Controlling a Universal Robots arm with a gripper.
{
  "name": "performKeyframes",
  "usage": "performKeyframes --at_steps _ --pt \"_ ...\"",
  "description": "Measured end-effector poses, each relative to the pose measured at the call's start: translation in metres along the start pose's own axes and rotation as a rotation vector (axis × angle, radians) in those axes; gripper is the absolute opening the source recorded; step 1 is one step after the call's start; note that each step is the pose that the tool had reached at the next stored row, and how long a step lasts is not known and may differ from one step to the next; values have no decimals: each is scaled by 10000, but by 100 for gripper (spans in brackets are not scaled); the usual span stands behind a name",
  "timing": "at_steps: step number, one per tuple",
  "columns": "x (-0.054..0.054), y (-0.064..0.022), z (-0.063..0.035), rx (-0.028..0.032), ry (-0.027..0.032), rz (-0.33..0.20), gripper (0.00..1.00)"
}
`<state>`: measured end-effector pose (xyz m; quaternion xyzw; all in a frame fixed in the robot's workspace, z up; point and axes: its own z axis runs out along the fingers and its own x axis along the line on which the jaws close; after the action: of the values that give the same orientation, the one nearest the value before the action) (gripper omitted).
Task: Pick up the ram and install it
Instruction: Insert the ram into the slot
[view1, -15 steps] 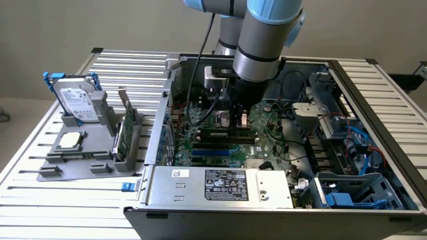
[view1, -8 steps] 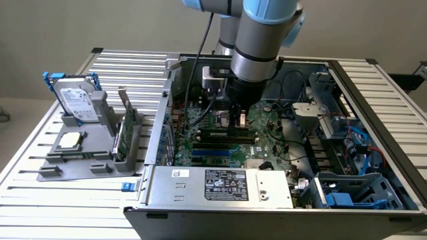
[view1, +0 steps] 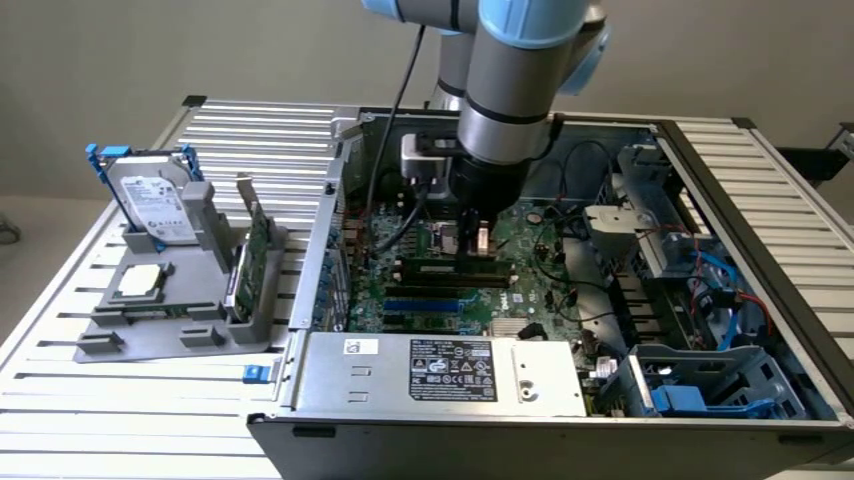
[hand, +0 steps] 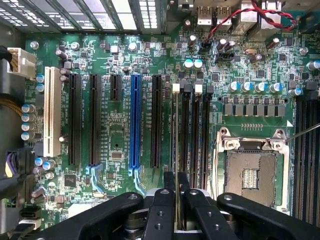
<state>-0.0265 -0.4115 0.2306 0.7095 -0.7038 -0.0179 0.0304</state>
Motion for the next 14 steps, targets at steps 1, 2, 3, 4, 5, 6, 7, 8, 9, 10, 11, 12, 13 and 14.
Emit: performKeyframes --at_steps 1,2,3,4,5,6,7,8,9,10,11,12,13,14 --pt "0 4 5 2 1 26 14" --pt "0 5 10 4 3 46 14" --pt "-1 4 17 6 9 64 14" --pt "-1 4 23 6 15 82 14" --pt "-1 4 29 6 19 100 14" --pt "-1 4 35 6 22 119 14" --pt "-1 4 40 6 24 136 14" --pt "-1 4 43 5 27 154 14" --pt "-1 3 44 4 29 171 14" --pt "-1 3 45 4 30 187 14" --pt "-2 3 46 4 29 204 14" --pt "-3 3 48 4 26 218 14" --pt "-5 3 48 4 24 231 14" --pt "-6 3 48 4 23 243 14"
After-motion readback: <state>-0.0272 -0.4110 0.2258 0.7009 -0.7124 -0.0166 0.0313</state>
